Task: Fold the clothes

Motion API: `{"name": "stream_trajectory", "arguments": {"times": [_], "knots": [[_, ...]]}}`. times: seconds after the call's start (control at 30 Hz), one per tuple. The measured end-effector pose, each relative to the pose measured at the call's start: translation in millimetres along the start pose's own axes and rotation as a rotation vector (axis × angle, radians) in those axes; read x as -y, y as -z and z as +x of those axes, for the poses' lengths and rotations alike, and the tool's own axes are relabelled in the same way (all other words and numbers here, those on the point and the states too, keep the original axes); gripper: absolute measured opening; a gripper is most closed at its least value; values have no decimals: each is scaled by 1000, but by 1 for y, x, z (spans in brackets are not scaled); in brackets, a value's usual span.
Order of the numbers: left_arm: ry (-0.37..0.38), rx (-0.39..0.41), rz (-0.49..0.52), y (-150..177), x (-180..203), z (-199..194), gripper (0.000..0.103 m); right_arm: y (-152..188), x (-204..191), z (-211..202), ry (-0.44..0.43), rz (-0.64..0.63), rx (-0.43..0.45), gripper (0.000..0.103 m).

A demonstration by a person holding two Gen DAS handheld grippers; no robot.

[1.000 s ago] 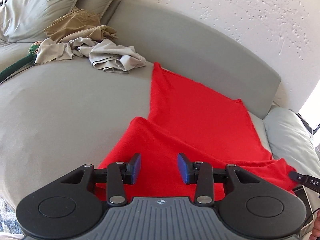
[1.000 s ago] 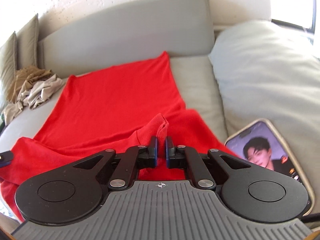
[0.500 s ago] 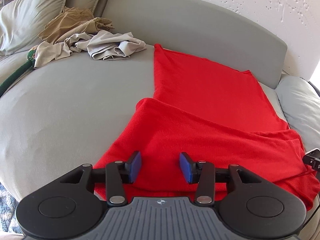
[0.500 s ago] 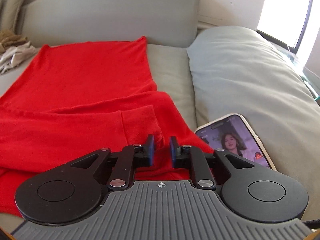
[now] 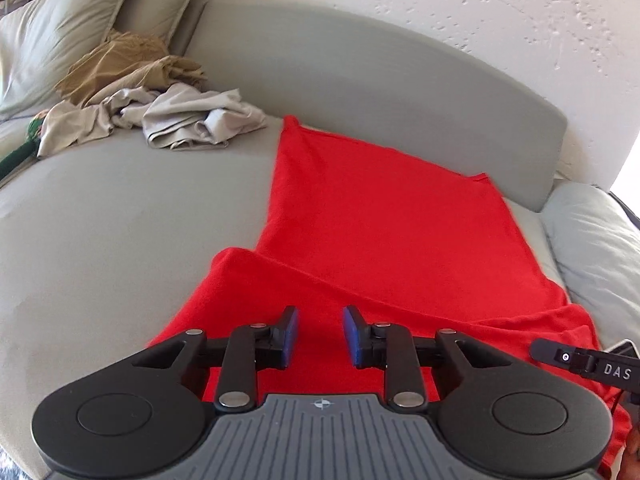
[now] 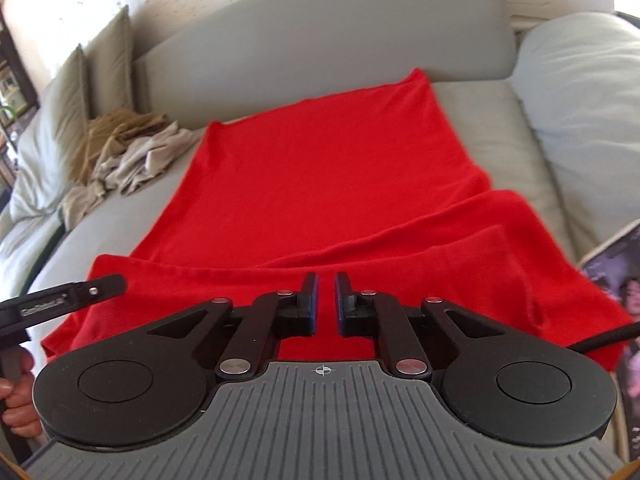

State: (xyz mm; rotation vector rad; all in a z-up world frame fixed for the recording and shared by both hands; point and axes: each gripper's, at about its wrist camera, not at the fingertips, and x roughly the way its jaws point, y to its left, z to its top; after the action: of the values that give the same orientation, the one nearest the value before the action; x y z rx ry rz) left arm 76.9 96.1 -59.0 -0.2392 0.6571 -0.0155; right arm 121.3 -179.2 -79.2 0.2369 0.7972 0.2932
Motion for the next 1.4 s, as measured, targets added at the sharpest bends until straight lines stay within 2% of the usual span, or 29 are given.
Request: {"name": "stream_trajectory", "arguments": {"times": [0.03,0.1,0.13,0.2,0.27,0.3,0.33,0.37,0.4,0.5,0.6,0.67,0.73,0.87,0.93,0.97,1.0,1.03,1.1,1.2,1.3,1.4], "knots": [[4,4,-1,0,0,-1,13,1,4,8,-14,30,-20,13],[13,11,-3,1,1,-3,13,2,23,13,-29,118,-16,0],[17,15,-4,1,1,-3,11,2,35,12,-23,169,4,0],[26,22,-6,2,1,-5,11,0,63,3,59,252,69,0],[34,30,-9,2,2,-7,11,-2,85,-7,101,313,103,0],[38,34,-10,2,2,-8,8,-3,87,-14,163,315,113,0],[43,37,-11,3,2,-9,7,-4,84,-20,177,311,127,0],[47,41,-12,3,2,-10,8,-5,82,-26,190,306,140,6],[51,45,-13,3,2,-10,7,-6,78,-33,195,298,151,7],[78,49,6,6,8,-12,9,-3,50,-44,123,187,153,7],[139,-34,146,20,36,0,12,8,4,-36,77,-21,104,7],[113,-108,248,31,51,10,16,20,-17,-27,65,-143,55,8],[78,-115,346,42,60,12,21,33,-28,-19,79,-208,-8,11],[61,-126,359,40,56,3,22,42,-9,-40,181,-193,-4,11],[31,-175,330,32,53,-7,23,39,3,-56,246,-170,-11,12],[17,-212,301,28,51,-13,26,38,9,-65,257,-149,-18,18],[9,-253,255,25,50,-19,33,37,14,-74,260,-127,-23,20],[16,-278,214,23,49,-26,35,37,17,-82,241,-105,-22,21],[57,-275,178,21,51,-39,36,37,14,-91,219,-106,-15,33],[60,-229,201,23,63,-46,38,35,5,-96,177,-110,-12,36],[31,-269,247,32,71,-39,44,31,-10,-79,179,-148,-47,43],[2,-310,292,42,78,-32,46,34,-16,-56,210,-204,-130,43]]}}
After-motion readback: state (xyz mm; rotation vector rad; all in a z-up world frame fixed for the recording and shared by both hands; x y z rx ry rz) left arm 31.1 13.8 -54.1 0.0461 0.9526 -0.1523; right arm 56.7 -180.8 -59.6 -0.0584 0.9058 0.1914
